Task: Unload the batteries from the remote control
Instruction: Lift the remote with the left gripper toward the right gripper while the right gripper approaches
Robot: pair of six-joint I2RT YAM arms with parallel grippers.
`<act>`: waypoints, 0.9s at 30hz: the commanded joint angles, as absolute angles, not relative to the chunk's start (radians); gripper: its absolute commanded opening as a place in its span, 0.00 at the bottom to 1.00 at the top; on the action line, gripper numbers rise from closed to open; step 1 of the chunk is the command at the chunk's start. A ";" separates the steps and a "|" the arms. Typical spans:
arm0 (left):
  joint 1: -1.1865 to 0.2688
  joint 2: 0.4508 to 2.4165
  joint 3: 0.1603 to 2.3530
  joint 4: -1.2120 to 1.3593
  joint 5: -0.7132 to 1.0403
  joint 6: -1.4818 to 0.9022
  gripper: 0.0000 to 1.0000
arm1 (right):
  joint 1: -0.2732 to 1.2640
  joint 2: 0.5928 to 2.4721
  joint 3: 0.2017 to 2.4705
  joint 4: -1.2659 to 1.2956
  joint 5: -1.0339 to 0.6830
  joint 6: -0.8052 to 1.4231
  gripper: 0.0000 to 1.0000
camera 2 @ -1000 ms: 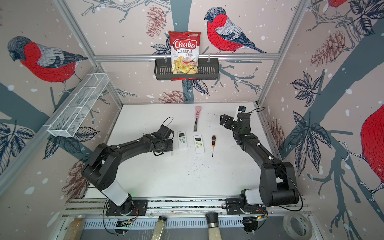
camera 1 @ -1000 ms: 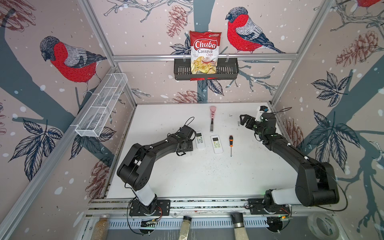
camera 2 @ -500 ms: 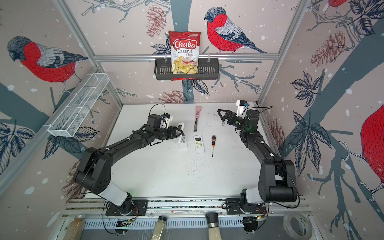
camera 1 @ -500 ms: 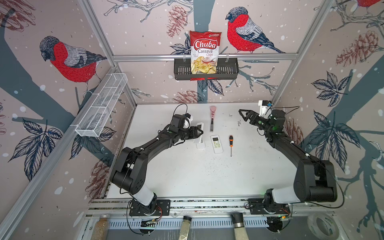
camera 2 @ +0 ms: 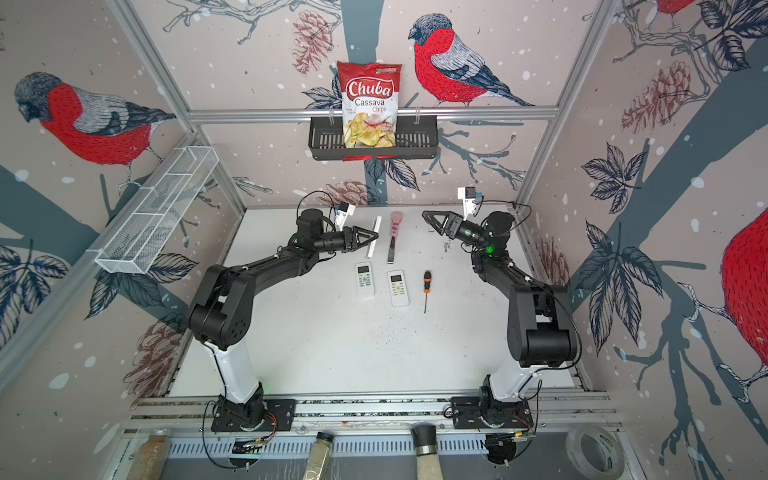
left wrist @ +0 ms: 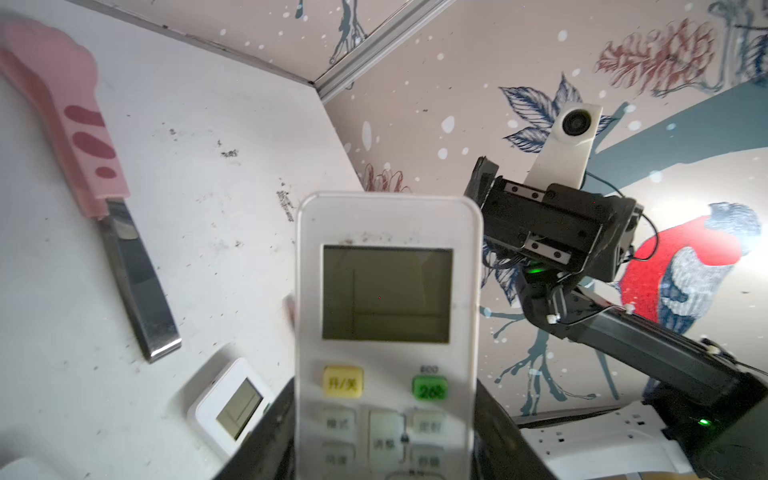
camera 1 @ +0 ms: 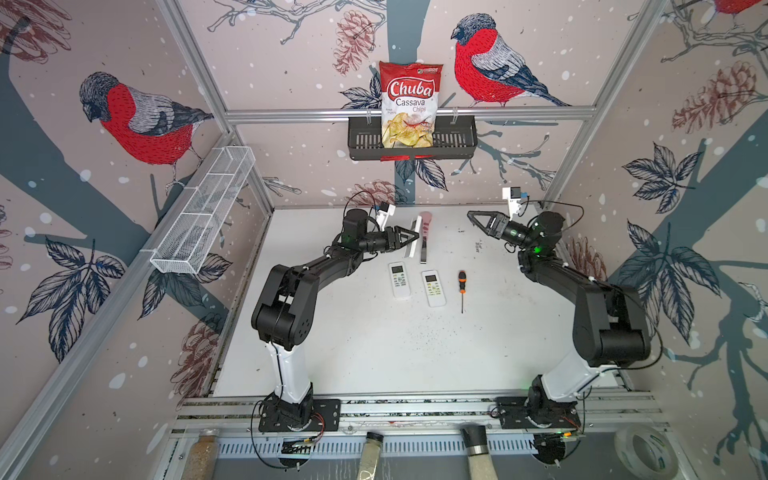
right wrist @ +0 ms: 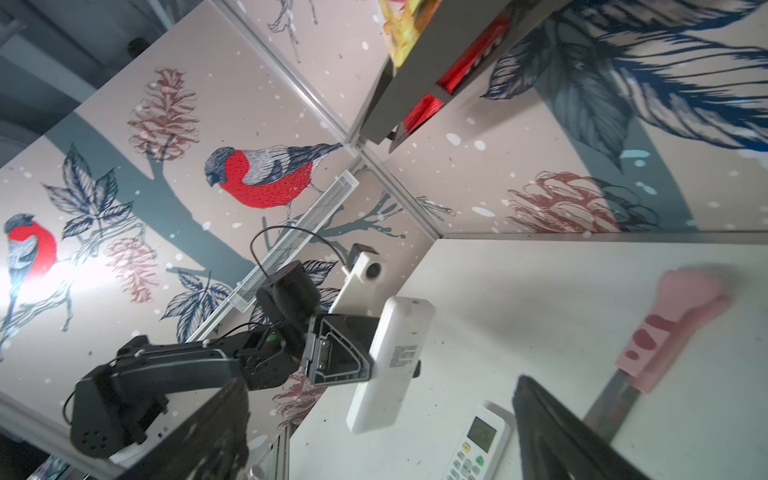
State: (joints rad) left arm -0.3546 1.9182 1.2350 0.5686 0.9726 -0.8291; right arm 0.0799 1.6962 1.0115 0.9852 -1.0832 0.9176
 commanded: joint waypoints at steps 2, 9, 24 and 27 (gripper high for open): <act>-0.347 1.996 1.275 0.979 1.088 -1.055 0.42 | 0.110 1.766 1.088 1.068 -1.130 0.951 0.99; -0.348 2.092 1.341 1.169 1.135 -1.179 0.41 | 0.157 1.862 1.189 1.011 -1.134 0.918 0.99; -0.351 2.166 1.360 1.360 1.151 -1.308 0.40 | 0.241 1.961 1.320 0.834 -1.093 0.806 1.00; -0.354 2.164 1.358 1.322 1.150 -1.278 0.39 | 0.260 1.977 1.340 0.813 -1.074 0.801 0.98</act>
State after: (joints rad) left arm -0.3504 2.1780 1.3602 1.3098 1.1446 -1.3209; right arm 0.2478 1.9663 1.3212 0.8391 -1.0977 0.8330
